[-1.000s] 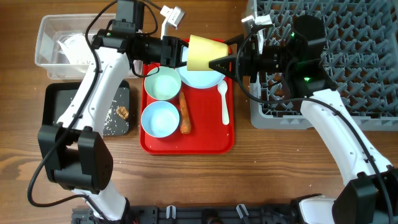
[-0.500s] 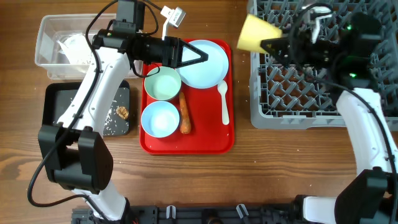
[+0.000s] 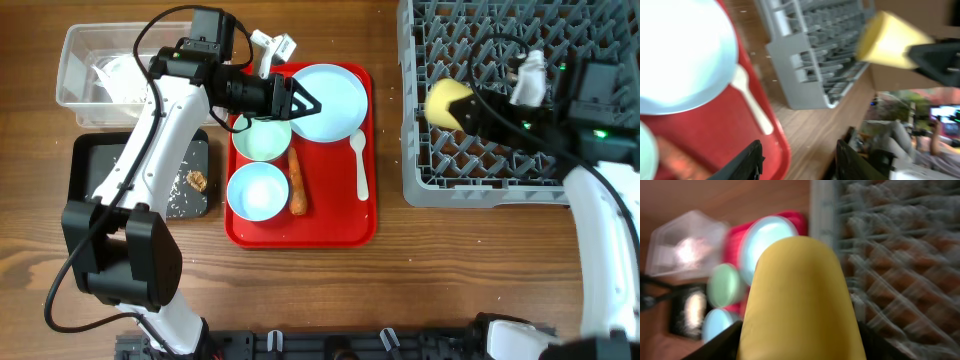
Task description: Sort waste into correct bins and load items into the dishwasher rack
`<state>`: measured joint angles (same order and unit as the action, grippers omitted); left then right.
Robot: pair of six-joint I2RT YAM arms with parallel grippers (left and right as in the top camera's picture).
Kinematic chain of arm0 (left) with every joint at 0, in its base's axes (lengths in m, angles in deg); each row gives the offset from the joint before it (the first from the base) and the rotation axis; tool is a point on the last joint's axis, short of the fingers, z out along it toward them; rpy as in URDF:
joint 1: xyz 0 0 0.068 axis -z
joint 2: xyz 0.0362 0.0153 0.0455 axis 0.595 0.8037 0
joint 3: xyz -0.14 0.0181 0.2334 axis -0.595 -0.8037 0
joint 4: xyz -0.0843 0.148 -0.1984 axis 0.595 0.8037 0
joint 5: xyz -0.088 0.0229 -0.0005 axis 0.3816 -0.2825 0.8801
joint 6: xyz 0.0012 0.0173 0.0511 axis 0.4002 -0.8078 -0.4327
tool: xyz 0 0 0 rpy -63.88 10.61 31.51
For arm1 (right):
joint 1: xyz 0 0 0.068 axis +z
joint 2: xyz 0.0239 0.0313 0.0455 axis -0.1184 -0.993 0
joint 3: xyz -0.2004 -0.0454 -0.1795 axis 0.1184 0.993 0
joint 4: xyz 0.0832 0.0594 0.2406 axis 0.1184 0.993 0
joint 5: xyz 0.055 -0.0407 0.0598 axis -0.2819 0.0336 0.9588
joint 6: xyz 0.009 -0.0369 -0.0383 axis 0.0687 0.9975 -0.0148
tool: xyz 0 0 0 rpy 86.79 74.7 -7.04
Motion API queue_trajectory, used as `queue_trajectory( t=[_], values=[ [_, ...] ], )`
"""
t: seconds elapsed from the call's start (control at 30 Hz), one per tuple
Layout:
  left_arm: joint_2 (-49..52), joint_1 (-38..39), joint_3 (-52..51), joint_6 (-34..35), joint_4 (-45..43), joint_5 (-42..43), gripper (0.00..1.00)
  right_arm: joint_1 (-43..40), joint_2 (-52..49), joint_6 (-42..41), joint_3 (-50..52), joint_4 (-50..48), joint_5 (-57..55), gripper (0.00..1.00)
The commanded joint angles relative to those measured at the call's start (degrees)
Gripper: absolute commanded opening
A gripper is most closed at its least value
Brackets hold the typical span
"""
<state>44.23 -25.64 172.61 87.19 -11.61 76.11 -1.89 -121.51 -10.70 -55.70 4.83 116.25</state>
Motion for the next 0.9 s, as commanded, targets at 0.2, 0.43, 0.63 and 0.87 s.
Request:
queue_trajectory(
  t=[0.2, 0.43, 0.63, 0.87],
  values=[
    [-0.42, 0.28, 0.46, -0.07, 0.13, -6.56, 0.47, 0.15, -0.59, 0.09, -7.74, 17.03, -25.79, 0.49],
    [-0.42, 0.26, 0.46, -0.09, 0.13, -6.58, 0.50, 2.45, -11.91, 0.11, -7.74, 19.98, -24.90, 0.49],
    [-0.42, 0.26, 0.46, -0.09, 0.17, -6.58, 0.50, 6.25, -17.92, -0.37, -7.74, 20.06, -24.94, 0.50],
    [-0.42, 0.26, 0.46, -0.09, 0.33, -6.78, 0.59, 6.60, -20.44, -1.22, -7.74, 19.78, -24.48, 0.96]
  ],
)
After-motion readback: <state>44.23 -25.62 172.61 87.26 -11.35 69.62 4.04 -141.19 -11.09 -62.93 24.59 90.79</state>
